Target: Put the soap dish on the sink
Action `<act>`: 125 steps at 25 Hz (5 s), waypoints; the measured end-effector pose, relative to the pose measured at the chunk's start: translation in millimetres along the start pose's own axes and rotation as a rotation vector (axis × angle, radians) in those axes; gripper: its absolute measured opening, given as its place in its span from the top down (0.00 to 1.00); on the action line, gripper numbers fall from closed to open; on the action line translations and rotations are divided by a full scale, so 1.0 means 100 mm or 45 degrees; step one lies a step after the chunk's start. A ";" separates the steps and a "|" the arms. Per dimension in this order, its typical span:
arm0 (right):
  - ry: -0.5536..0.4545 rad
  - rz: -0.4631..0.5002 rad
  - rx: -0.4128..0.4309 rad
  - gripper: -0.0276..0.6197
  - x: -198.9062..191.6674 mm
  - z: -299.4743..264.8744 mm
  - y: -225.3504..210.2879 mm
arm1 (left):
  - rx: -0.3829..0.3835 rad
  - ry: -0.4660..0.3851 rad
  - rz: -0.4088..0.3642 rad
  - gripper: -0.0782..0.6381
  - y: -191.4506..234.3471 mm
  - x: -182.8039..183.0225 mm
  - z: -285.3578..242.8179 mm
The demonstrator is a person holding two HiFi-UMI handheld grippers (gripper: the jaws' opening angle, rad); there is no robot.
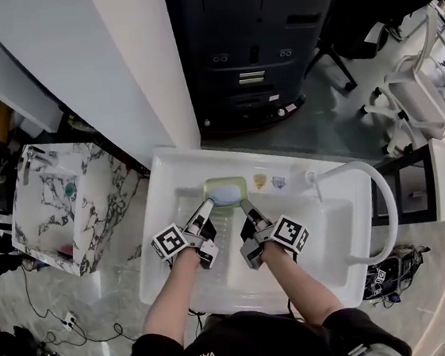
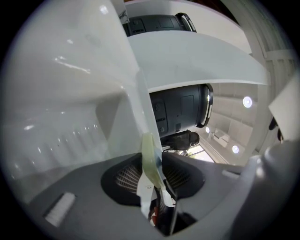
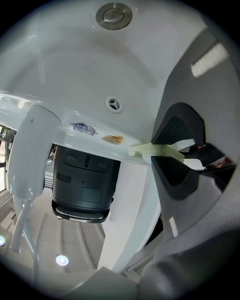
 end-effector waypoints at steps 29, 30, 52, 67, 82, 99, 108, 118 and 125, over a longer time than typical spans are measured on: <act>-0.066 -0.004 0.016 0.78 0.12 -0.02 0.00 | 0.044 -0.059 -0.007 0.66 0.03 0.18 -0.16; -0.072 -0.010 0.020 0.78 0.12 0.00 0.00 | 0.044 -0.059 -0.011 0.66 0.02 0.17 -0.16; 0.125 0.430 -0.152 0.95 -0.17 0.03 0.15 | 0.008 -0.192 0.055 0.54 -0.03 0.16 -0.10; 0.264 0.526 -0.178 0.95 -0.22 -0.35 0.12 | -0.006 -0.204 0.063 0.53 -0.02 0.13 -0.09; 0.255 0.465 -0.129 0.95 -0.21 -0.43 0.15 | 0.069 -0.111 -0.139 0.53 -0.10 0.09 -0.02; 0.235 0.456 -0.114 0.95 -0.12 -0.46 0.15 | 0.368 0.017 -0.526 0.57 -0.20 -0.02 0.09; 0.245 0.457 -0.111 0.95 -0.10 -0.48 0.15 | 0.474 0.109 -0.634 0.82 -0.18 -0.04 0.02; 0.239 0.446 -0.106 0.95 -0.07 -0.50 0.16 | 0.534 0.138 -0.629 0.82 -0.16 0.09 -0.08; 0.243 0.465 -0.113 0.95 -0.06 -0.47 0.18 | 0.551 0.139 -0.617 0.82 -0.15 0.10 -0.08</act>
Point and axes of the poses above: the fingertips, and each gripper's own axes: z backward along the fingers, y to its left, x out of its top, the point moved 9 cm from there along z, backward along the fingers, and after that the axes turned 14 degrees about y, right-handed, at the moved point
